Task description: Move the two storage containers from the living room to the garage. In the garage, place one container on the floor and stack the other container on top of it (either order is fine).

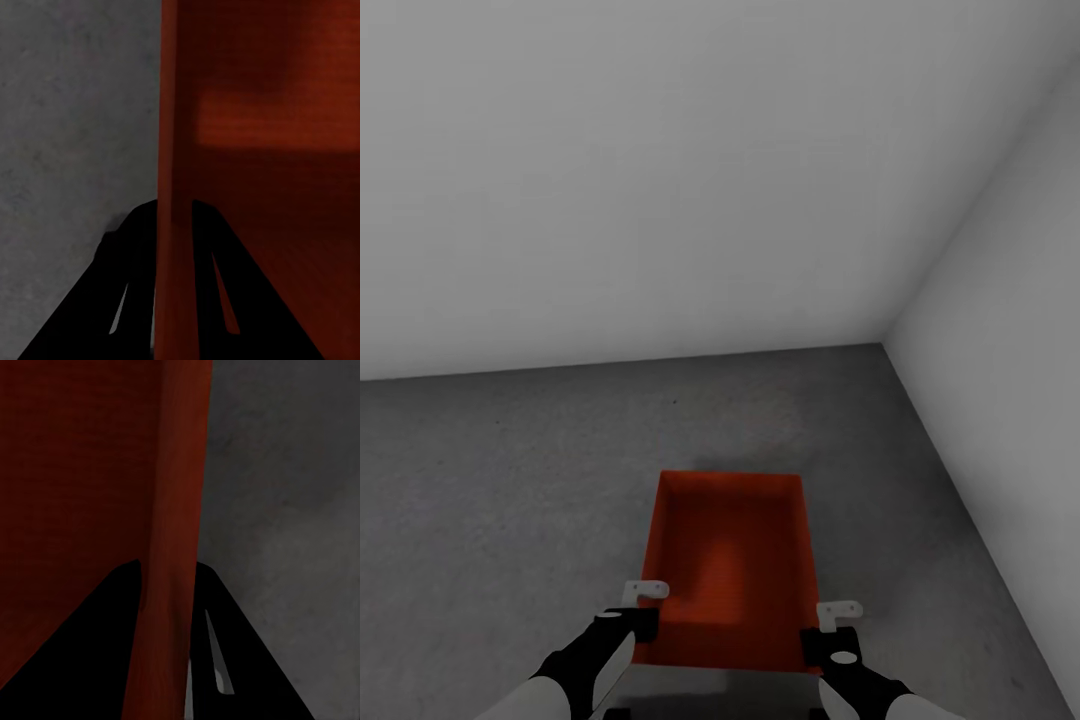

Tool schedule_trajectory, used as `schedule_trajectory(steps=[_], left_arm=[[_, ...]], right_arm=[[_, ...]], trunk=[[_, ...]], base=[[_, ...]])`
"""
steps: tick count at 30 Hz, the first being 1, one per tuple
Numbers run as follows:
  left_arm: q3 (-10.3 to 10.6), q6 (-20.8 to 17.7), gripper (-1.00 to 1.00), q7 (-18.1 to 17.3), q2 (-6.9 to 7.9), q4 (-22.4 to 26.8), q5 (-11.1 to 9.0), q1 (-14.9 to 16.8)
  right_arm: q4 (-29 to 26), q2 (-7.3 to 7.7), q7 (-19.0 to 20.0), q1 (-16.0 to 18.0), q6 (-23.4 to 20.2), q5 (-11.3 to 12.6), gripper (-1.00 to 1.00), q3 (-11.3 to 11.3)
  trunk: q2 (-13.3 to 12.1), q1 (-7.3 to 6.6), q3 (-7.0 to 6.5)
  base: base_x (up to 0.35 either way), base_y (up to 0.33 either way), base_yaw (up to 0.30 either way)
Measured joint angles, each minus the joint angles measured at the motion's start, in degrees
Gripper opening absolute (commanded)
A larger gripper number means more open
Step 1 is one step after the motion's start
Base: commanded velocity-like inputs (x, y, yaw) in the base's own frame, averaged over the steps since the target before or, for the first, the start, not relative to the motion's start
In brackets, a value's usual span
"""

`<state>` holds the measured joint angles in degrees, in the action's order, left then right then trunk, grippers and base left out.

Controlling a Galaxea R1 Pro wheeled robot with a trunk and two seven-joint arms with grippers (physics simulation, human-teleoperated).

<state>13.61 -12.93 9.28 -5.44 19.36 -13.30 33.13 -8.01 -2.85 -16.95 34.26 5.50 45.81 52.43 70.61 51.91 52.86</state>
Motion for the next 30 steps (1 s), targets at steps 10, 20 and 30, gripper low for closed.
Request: schedule_trajectory(steps=[10, 20, 30], left_arm=[[-0.06, 0.0, -1.0, 0.0, -0.02, -0.09, 0.01, -0.01], [-0.09, 0.08, -1.0, -0.06, -0.02, -0.1, 0.13, 0.02], [-0.08, 0.1, -1.0, -0.04, -0.02, -0.03, 0.13, -0.01]], right_arm=[[-0.01, 0.01, 0.01, 0.0, -0.11, -0.01, -1.0, 0.04], [0.08, -0.03, 0.01, 0.0, 0.08, 0.0, -1.0, 0.0], [0.1, -0.03, 0.01, 0.0, 0.15, 0.0, -1.0, 0.0]], trunk=[[4.01, 2.2, 1.8], [8.02, 4.39, 3.59], [10.03, 5.49, 4.49]], base=[[0.0, 0.0, 0.0], [0.0, 0.0, 0.0], [0.0, 0.0, 0.0]])
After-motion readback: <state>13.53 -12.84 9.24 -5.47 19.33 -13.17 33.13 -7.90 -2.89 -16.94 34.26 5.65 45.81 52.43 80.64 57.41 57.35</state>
